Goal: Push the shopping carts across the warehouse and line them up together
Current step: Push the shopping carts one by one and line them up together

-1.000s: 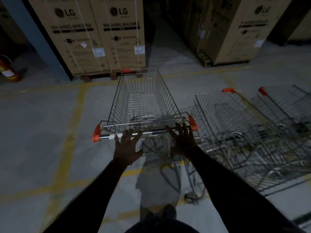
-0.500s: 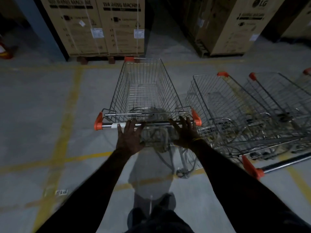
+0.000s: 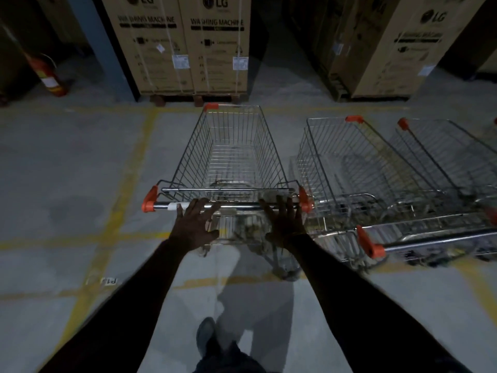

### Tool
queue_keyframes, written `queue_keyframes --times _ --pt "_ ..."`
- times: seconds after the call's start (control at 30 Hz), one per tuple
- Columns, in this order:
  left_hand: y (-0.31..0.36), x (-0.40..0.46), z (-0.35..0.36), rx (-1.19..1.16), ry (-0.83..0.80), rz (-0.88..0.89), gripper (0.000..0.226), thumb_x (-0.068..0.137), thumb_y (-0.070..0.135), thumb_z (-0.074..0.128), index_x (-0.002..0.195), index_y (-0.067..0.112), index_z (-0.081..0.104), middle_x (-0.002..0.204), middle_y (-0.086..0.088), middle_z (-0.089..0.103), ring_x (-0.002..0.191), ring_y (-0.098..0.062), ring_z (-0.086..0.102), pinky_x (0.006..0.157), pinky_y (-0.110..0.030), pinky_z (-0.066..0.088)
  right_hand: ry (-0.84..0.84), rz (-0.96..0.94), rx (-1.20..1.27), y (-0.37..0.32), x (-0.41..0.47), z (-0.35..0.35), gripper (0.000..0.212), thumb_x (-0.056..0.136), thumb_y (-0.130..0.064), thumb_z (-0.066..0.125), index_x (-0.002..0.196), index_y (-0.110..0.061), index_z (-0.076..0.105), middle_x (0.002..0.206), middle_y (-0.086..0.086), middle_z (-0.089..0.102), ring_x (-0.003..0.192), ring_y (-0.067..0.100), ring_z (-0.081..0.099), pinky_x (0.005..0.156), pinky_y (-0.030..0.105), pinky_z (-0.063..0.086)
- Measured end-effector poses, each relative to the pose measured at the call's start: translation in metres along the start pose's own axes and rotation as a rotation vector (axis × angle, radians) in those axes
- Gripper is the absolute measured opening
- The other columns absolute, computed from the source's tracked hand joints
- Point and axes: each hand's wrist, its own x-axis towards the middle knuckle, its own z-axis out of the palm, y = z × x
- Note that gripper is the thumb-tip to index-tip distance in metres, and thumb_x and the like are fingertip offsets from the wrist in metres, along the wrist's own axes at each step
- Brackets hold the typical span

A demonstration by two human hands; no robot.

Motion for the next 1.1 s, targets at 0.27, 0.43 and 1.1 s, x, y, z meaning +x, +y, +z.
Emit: queue_keyframes --times 0.27,0.43,1.1 --pt "0.034 -0.058 0.003 -0.054 0.000 -0.050 0.085 0.068 0.059 0.055 0.148 0.038 0.032 0.154 -0.005 0.033 0.146 -0.029 0.021 0.112 -0.066 0.008 0.057 -0.046 -0.040 0.014 -0.052 0.024 0.093 0.090 -0.038 0.057 0.149 -0.043 -0.014 0.162 0.012 -0.013 0.146 0.041 -0.015 0.115 0.062 -0.005" --pt "0.048 -0.084 0.003 -0.057 -0.030 -0.053 0.085 0.072 0.056 0.062 0.148 0.040 0.029 0.154 -0.006 0.031 0.145 -0.029 0.019 0.111 -0.066 0.009 0.065 -0.080 -0.060 0.020 -0.078 0.031 0.097 0.087 -0.046 0.059 0.151 -0.042 -0.014 0.161 0.013 -0.015 0.145 0.041 -0.017 0.115 0.062 -0.006" --pt "0.070 -0.136 -0.001 -0.024 -0.131 -0.051 0.097 0.058 0.075 0.025 0.150 0.046 0.010 0.161 -0.002 0.013 0.149 -0.026 0.004 0.114 -0.060 -0.001 0.090 -0.004 -0.041 0.016 -0.134 0.051 0.098 0.083 -0.043 0.060 0.149 -0.045 -0.012 0.163 0.009 -0.008 0.148 0.036 -0.010 0.116 0.056 -0.006"
